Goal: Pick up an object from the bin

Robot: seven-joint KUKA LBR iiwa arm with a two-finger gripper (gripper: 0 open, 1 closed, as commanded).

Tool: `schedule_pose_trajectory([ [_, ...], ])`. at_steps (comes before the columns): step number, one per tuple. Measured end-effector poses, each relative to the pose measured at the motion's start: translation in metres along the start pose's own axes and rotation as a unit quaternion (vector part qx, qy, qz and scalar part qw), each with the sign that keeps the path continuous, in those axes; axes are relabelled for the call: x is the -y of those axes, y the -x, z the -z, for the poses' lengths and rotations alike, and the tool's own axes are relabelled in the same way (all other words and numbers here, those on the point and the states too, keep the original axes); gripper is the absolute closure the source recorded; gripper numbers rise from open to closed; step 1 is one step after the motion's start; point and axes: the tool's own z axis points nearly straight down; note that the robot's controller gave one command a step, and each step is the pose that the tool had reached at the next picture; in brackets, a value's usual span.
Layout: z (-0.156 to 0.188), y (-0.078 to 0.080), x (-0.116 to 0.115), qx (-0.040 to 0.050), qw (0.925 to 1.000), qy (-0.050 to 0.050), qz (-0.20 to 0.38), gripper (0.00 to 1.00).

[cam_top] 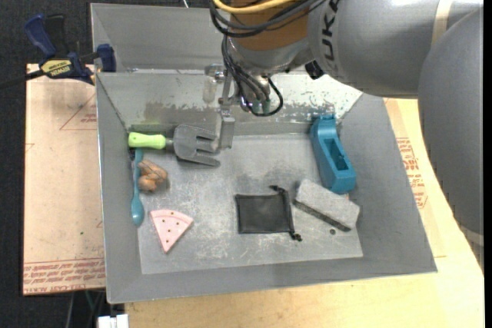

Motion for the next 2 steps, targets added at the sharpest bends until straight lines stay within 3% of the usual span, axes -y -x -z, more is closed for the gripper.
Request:
schedule_pose_trajectory([
  [1, 0.000, 0.000, 0.000, 0.0000, 1.0000, 0.000, 0.000, 0.00],
  [2, -0.053, -0.007, 0.003, 0.0019, 0.9996, 0.002, -0.028, 0.00],
])
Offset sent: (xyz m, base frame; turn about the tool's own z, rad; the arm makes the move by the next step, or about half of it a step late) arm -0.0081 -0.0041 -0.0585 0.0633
